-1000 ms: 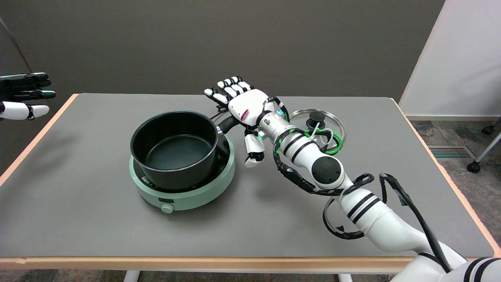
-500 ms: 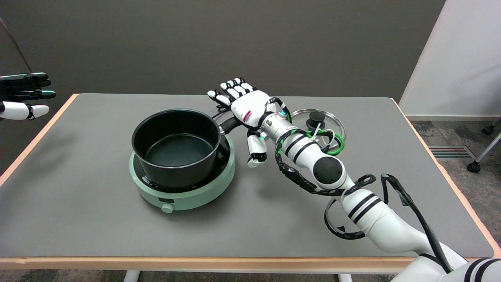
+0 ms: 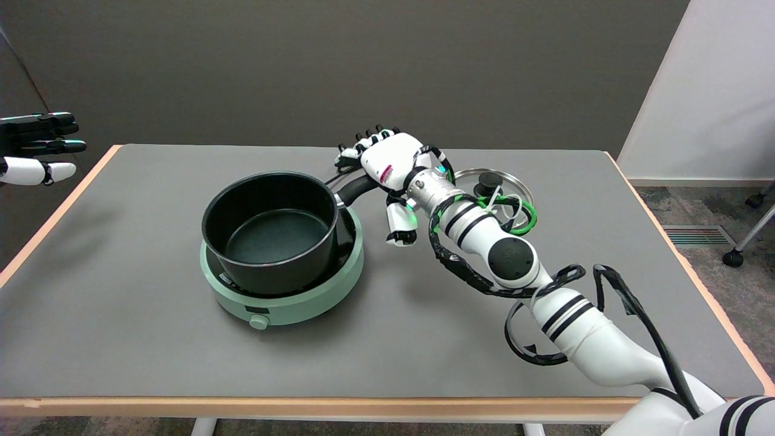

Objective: Pick up the soup pot.

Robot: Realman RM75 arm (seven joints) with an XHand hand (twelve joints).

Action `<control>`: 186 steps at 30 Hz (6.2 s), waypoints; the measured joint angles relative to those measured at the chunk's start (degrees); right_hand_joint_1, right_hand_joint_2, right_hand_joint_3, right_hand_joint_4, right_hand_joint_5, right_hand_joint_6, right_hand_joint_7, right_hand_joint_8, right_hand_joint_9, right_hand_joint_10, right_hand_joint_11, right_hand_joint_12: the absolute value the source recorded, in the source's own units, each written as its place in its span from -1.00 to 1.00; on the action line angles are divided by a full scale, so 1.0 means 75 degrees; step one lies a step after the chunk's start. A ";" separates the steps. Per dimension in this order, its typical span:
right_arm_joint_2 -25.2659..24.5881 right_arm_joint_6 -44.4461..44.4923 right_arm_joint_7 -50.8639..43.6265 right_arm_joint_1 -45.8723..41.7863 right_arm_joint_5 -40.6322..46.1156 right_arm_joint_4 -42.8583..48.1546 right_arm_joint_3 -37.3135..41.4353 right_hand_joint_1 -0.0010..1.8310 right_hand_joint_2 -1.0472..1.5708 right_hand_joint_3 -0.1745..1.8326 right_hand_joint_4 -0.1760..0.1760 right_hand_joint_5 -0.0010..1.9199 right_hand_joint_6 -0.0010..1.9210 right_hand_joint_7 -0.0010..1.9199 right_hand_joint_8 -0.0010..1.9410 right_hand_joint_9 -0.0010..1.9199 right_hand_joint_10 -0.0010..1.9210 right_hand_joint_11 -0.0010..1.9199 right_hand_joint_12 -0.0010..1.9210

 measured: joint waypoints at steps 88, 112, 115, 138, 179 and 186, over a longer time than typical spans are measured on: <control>0.0398 -0.0626 0.0061 0.0337 0.0955 -0.0308 -0.0349 -0.13 0.39 -0.39 -0.47 0.64 0.64 0.64 0.62 0.64 0.64 0.64 0.64; 0.0542 -0.0941 0.0062 0.0372 0.1307 -0.0365 -0.0489 -0.04 0.41 -0.06 -0.47 0.60 0.59 0.60 0.58 0.60 0.59 0.60 0.59; 0.0558 -0.0988 0.0062 0.0373 0.1350 -0.0365 -0.0498 -0.04 0.41 -0.04 -0.47 0.59 0.59 0.59 0.58 0.59 0.59 0.59 0.59; 0.0630 -0.1114 0.0062 0.0413 0.1561 -0.0407 -0.0712 -0.11 0.15 0.13 -0.09 0.20 0.20 0.20 0.19 0.20 0.20 0.20 0.20; 0.0570 -0.0888 0.0062 0.0610 0.1141 -0.0049 -0.0885 -0.14 -0.39 0.65 1.00 -0.30 -0.30 -0.30 -0.31 -0.30 -0.30 -0.30 -0.30; 0.0465 -0.0876 0.0058 0.0569 0.1032 -0.0033 -0.0980 -0.14 -0.39 0.63 1.00 -0.31 -0.31 -0.31 -0.31 -0.31 -0.31 -0.31 -0.31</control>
